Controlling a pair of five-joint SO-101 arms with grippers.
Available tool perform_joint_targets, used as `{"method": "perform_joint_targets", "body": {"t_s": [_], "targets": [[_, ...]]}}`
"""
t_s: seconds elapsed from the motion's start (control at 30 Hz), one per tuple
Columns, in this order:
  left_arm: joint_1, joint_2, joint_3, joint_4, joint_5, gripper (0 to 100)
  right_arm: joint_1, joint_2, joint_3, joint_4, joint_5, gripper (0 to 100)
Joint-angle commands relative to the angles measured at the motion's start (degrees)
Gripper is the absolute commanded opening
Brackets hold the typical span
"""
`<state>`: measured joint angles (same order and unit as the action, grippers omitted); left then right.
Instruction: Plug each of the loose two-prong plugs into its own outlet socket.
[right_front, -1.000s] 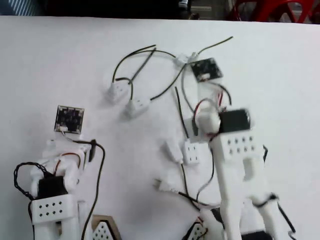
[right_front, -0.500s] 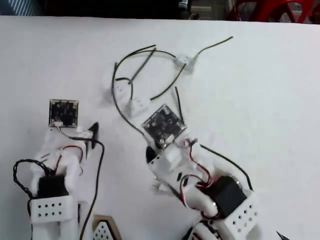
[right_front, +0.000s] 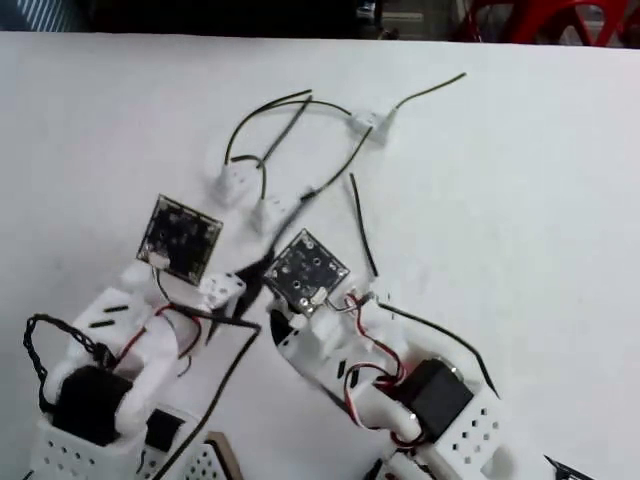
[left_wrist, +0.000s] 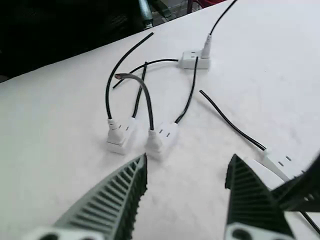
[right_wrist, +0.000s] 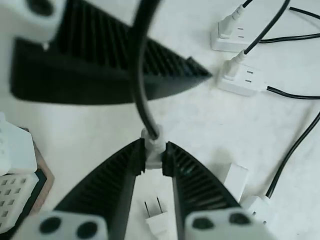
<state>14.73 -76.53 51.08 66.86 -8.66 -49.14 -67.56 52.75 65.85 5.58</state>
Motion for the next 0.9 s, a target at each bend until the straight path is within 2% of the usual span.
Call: {"method": "perform_joint_targets", "body": {"t_s": [0.0,0.13,0.37,0.47,0.6,0.73,0.87], "targets": [[2.1,-0.7,-3.7,2.5,0.4,26,0.3,-0.8,-0.4,-1.0,-0.7,1.7],[-2.8,-0.7,-3.9,2.1,0.1,26,3.9,-0.8,-0.4,-1.2,-0.4,1.7],[-3.9,-0.5,-3.7,2.1,0.0,26,8.7,-1.1,-0.4,-1.1,-0.6,1.7],[-4.0,-0.3,-2.5,4.0,0.0,30,15.5,-1.3,-0.4,-1.2,-0.8,1.7],[-4.0,-0.3,2.9,4.7,0.1,36,28.3,-1.2,0.4,-3.2,-0.9,1.7],[-3.5,-0.2,8.8,3.2,-0.9,37,39.4,-0.8,5.0,-10.9,-0.9,1.7],[-3.5,-0.2,11.4,1.5,-2.7,36,45.7,-0.8,12.1,-20.5,-3.3,1.7]]}}
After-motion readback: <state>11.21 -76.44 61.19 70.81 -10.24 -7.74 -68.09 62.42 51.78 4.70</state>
